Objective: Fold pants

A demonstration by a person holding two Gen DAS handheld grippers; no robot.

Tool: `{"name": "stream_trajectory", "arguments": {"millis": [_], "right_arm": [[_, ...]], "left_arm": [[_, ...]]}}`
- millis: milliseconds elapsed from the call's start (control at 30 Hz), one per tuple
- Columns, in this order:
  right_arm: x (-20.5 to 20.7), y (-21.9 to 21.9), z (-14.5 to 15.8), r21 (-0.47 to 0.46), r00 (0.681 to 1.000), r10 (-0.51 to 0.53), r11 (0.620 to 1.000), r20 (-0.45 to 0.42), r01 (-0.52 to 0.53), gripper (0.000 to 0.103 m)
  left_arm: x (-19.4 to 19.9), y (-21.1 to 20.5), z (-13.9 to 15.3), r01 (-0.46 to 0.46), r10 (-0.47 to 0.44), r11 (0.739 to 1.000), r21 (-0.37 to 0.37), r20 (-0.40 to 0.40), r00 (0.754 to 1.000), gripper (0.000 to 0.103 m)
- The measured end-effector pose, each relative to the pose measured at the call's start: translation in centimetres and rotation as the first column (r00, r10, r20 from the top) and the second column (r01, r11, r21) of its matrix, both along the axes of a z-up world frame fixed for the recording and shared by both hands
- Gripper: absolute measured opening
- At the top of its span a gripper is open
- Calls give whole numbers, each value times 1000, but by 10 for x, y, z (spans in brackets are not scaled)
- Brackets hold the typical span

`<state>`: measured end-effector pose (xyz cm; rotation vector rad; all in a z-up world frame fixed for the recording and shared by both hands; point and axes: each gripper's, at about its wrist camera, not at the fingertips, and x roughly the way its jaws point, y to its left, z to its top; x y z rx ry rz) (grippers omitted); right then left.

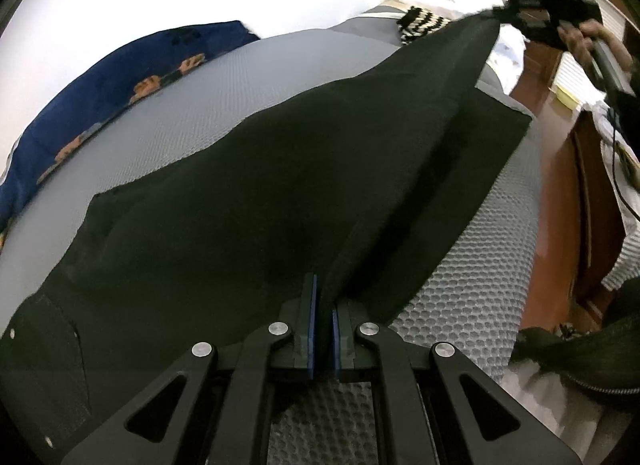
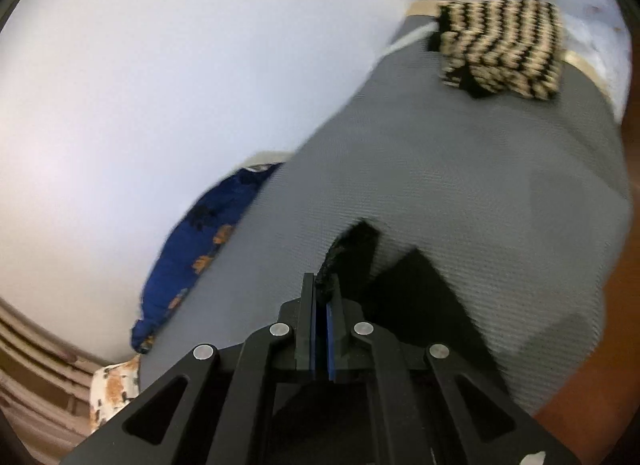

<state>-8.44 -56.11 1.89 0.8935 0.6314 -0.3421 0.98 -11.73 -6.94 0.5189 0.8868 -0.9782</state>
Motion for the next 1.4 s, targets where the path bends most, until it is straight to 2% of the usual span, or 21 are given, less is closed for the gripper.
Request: {"name": "stream_trajectory", "arguments": {"millis": [200, 333, 733, 833, 933, 1033, 1067, 1167, 1300, 1400], "right_arm": [[-55, -1, -62, 57, 987, -96, 993, -133, 104, 4], [-68, -1, -90, 70, 975, -118, 989, -187, 133, 4], [-73, 8, -112, 22, 957, -109, 993, -269, 119, 4], [-72, 10, -111, 8, 955, -118, 992, -272, 125, 4], [-71, 10, -107, 2, 950, -111, 993, -290, 116, 10], [-72, 11, -96, -38, 937, -138, 990, -320, 133, 29], [-72, 13, -91, -74, 930, -156, 987, -333, 140, 31], [-66, 18, -69, -158, 933, -162, 981, -320, 116, 31], [-25, 39, -39, -183, 963, -22, 983, -269, -29, 31], [26, 69, -26, -192, 963, 128, 966, -237, -175, 31]], "left_arm": [[-5, -3, -7, 67, -67, 997, 37, 11, 998, 7], [-4, -3, -7, 97, -97, 995, 34, -2, 995, 7], [-5, -1, -8, 148, -148, 988, 48, -10, 989, 8], [-7, -1, -8, 136, -136, 989, 50, -5, 991, 10], [-4, 2, -7, 109, -109, 993, 54, -5, 994, 24], [4, 11, 1, 72, -71, 997, 7, -65, 995, 36], [7, 16, 5, 56, -57, 998, -12, -83, 995, 44], [14, 32, 20, 16, -22, 997, -74, -86, 996, 54], [34, 59, 38, -84, 69, 985, -153, -99, 993, 55], [55, 81, 43, -214, 208, 963, -161, -54, 977, 56]]}}
